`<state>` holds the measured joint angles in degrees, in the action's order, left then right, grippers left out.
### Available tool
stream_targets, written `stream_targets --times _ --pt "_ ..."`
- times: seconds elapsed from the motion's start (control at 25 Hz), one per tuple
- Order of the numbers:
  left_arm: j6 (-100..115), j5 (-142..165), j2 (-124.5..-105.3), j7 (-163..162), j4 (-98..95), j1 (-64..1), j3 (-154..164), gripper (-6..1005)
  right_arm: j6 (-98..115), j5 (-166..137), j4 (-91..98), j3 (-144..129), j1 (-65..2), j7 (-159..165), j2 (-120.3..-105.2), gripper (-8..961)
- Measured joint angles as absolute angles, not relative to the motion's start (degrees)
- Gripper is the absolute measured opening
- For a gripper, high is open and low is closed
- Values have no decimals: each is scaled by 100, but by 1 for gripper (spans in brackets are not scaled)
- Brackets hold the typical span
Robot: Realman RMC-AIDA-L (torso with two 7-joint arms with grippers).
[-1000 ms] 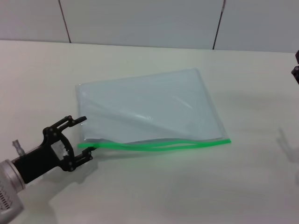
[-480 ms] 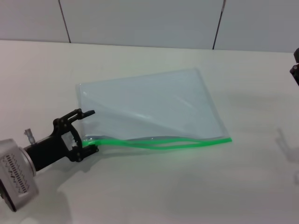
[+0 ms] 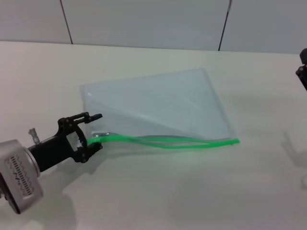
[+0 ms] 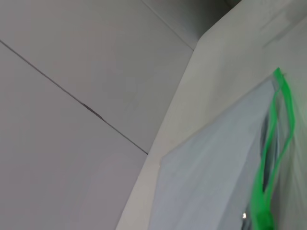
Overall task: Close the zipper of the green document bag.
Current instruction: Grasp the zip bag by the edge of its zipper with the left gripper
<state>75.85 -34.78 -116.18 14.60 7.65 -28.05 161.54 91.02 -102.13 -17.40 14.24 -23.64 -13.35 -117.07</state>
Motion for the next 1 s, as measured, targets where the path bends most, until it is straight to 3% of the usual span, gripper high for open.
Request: stream_targets --times 0.32,0.56,1.0 --pt "7383 -3473 -11622 1502 755 -2901 16154 407 9101 -10222 -1741 1412 -2364 -1345 -11713 869" --pt "7373 -3484 -11628 1503 746 -2902 16147 195 9098 -10234 -1724 1243 -2405 -1366 -11704 867" --pt "7714 -3474 -11605 1425 602 -2910 16155 63 8588 -10860 -1349 -345 -3297 -1393 -11675 863"
